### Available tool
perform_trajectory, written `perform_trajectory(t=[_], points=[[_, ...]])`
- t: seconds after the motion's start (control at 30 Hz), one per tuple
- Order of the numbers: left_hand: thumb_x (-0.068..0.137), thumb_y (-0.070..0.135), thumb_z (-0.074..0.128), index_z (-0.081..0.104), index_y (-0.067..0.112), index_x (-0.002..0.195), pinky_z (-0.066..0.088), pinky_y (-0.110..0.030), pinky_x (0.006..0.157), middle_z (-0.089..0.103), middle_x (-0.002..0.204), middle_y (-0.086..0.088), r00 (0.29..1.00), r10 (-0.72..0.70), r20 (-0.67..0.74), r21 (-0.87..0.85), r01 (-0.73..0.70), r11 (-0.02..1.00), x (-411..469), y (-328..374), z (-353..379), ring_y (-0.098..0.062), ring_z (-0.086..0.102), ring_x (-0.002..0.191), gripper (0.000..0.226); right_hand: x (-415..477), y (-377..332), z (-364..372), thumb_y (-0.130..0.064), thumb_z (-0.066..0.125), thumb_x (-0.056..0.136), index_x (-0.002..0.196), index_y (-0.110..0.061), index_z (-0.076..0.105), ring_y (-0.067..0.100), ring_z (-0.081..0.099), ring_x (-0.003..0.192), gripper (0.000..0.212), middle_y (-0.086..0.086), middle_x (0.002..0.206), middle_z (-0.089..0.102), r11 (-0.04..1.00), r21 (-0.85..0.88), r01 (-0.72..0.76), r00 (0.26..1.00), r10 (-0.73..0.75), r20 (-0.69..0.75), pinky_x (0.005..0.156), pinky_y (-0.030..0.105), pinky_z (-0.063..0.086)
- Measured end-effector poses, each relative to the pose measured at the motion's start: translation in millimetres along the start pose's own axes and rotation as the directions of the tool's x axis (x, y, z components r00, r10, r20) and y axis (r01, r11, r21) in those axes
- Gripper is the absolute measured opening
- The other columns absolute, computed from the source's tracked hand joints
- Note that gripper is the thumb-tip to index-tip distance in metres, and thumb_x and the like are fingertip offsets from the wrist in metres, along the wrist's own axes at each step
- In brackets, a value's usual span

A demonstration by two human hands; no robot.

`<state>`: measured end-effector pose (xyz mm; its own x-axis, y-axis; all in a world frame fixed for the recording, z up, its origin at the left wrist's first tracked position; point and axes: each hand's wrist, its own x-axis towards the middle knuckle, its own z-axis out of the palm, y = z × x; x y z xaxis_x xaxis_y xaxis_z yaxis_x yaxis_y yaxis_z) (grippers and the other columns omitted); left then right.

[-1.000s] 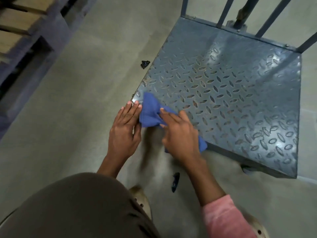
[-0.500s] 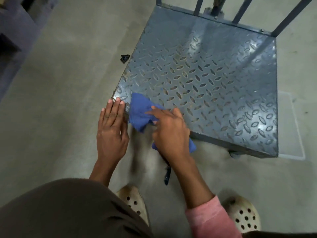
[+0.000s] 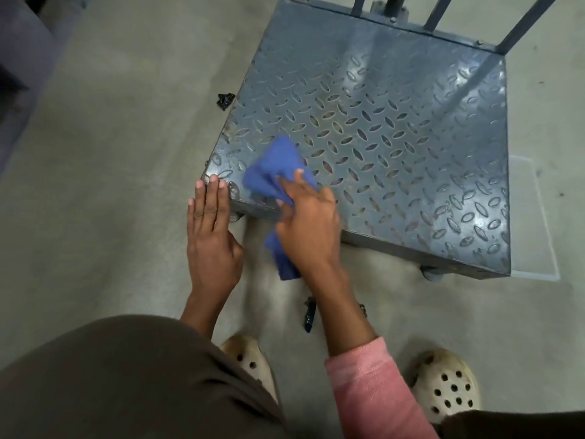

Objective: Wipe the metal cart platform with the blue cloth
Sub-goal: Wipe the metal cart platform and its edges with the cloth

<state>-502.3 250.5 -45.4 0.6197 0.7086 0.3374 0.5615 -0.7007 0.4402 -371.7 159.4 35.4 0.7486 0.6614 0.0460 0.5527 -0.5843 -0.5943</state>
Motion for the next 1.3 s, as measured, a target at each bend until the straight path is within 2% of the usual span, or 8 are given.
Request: perform_trajectory(t=[0.13,0.33,0.67,0.77,0.9,1.03,1.13,1.3], points=[[0.076,-0.014,0.046,0.025,0.007,0.163,0.014,-0.053,0.130,0.018,0.172,-0.008,0.998,0.030,0.053,0.026,-0.031,0.999,0.8,-5.6,-9.9,-0.026,0.009,0.161,0.092,16.4,-0.2,-25.4,-0.013,0.062,0.093,0.135,-0.025,0.063,0.022,0.053,0.098,0.044,0.003,0.119,0.072,0.991,0.132,-0.009,0.977,0.037,-0.209,0.080,0.015,0.031],[0.085,0.002,0.035,0.040,0.010,0.159,0.029,-0.038,0.126,0.034,0.167,-0.004,1.000,-0.001,0.025,-0.027,0.002,1.000,4.4,-4.2,-18.9,-0.021,0.022,0.159,0.074,30.9,36.1,-30.5,-0.042,0.064,0.093,0.136,-0.018,0.058,0.039,0.053,0.118,0.049,0.019,0.137,0.046,0.955,-0.068,-0.288,0.950,0.276,-0.143,0.098,0.040,0.043],[0.079,-0.003,0.032,0.065,0.003,0.138,0.042,-0.025,0.117,0.059,0.148,-0.010,0.996,0.029,-0.081,-0.056,-0.033,0.998,12.5,-14.4,-29.8,-0.022,0.051,0.143,0.067,58.4,-38.3,24.8,-0.025,0.067,0.094,0.127,-0.015,0.063,0.028,0.057,0.098,0.035,0.011,0.131,0.040,1.000,0.030,0.008,0.998,-0.010,0.062,0.090,0.032,0.045],[0.077,-0.002,0.033,0.067,0.002,0.134,0.046,-0.025,0.111,0.062,0.145,-0.011,0.996,0.014,-0.090,-0.041,-0.018,0.999,15.0,-11.1,-29.5,-0.022,0.055,0.139,0.066,84.5,-54.5,43.3,-0.025,0.067,0.092,0.099,-0.018,0.068,0.019,0.047,0.087,0.011,0.008,0.107,0.051,0.983,0.134,0.125,0.984,-0.141,0.110,0.076,0.022,0.033],[0.077,0.000,0.033,0.070,0.008,0.133,0.044,-0.019,0.108,0.062,0.145,-0.006,0.999,0.010,-0.053,-0.037,-0.012,0.999,15.6,-11.2,-34.1,-0.018,0.054,0.140,0.068,119.0,-34.2,36.5,-0.032,0.067,0.085,0.069,-0.020,0.062,0.022,0.060,0.068,0.020,0.006,0.072,0.064,0.943,0.324,0.073,0.997,-0.065,-0.037,0.066,0.039,0.053],[0.076,-0.001,0.031,0.070,0.008,0.133,0.032,-0.010,0.116,0.062,0.145,-0.006,0.997,-0.022,-0.070,-0.075,0.017,0.997,15.4,-11.9,-31.7,-0.018,0.053,0.141,0.069,112.4,-2.4,0.4,-0.039,0.063,0.087,0.080,-0.012,0.064,0.034,0.062,0.083,0.028,0.009,0.080,0.062,0.980,0.200,-0.014,0.998,0.027,-0.058,0.070,0.035,0.046],[0.076,-0.005,0.034,0.070,0.007,0.132,0.035,-0.014,0.116,0.063,0.144,-0.007,0.994,-0.033,-0.100,-0.108,0.022,0.994,13.6,-11.1,-29.5,-0.020,0.054,0.140,0.068,90.7,11.1,-21.1,-0.061,0.067,0.078,0.119,-0.017,0.065,0.036,0.055,0.118,0.060,0.020,0.121,0.056,0.997,0.047,-0.059,0.976,0.048,0.214,0.093,0.037,0.046],[0.075,-0.008,0.036,0.072,0.005,0.129,0.041,-0.023,0.116,0.064,0.141,-0.009,0.990,-0.045,-0.135,-0.157,0.024,0.987,14.8,-12.1,-26.3,-0.022,0.056,0.139,0.067,78.7,-0.3,-27.3,-0.042,0.092,0.065,0.148,-0.026,0.043,0.027,0.038,0.132,0.098,0.011,0.145,0.021,0.997,0.004,-0.074,0.918,0.067,0.392,0.109,0.031,0.035]])
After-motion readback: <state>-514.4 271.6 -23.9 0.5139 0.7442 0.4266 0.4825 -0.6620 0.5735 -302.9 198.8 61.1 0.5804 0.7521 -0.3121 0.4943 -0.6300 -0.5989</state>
